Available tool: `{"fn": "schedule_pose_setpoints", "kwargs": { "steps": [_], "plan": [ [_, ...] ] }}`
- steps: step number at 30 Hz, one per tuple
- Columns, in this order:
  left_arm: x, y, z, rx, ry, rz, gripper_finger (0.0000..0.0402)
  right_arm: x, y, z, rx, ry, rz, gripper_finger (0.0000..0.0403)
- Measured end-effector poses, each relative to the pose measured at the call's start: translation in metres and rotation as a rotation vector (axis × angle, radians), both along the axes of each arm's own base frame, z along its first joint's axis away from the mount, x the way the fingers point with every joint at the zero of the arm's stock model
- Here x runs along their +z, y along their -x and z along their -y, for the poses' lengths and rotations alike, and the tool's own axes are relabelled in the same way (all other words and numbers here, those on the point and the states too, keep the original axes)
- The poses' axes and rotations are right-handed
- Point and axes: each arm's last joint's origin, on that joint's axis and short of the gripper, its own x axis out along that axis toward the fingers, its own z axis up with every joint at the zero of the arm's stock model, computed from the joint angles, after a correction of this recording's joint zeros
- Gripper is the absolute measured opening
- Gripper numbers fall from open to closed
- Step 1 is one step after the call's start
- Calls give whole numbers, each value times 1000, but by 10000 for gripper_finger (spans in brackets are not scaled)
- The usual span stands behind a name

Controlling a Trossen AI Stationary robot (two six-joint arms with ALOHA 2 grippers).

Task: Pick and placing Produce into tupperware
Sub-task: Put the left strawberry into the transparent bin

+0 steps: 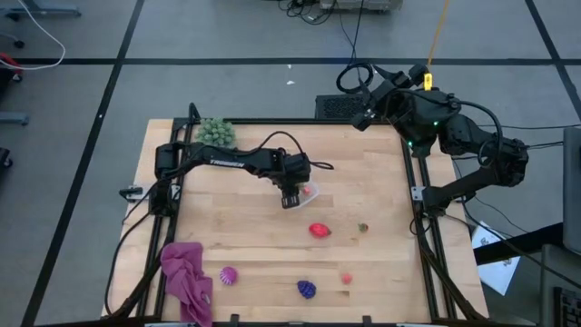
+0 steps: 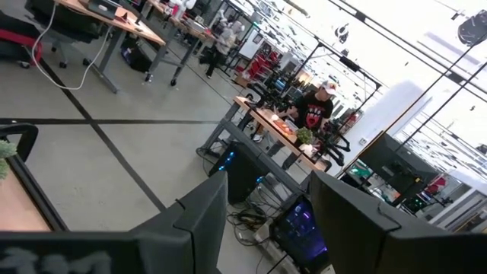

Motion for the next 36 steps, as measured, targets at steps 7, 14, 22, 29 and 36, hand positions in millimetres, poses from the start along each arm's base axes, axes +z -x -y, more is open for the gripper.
{"fn": "schedule_pose_setpoints", "kwargs": {
  "steps": [7,14,22,29,36],
  "plan": [
    [0,0,0,14,6,0,157,-2,0,0,0,-13,3,181],
    [0,0,0,23,10,1,157,-2,0,0,0,-13,3,181],
    [-25,-5,0,36,30,-54,157,-2,0,0,0,-13,-6,181],
    [-24,-9,-2,42,17,-20,158,-4,0,0,0,-15,-21,181],
    [-24,-8,-2,42,9,-28,191,-4,0,0,0,-15,-26,181]
  ]
}}
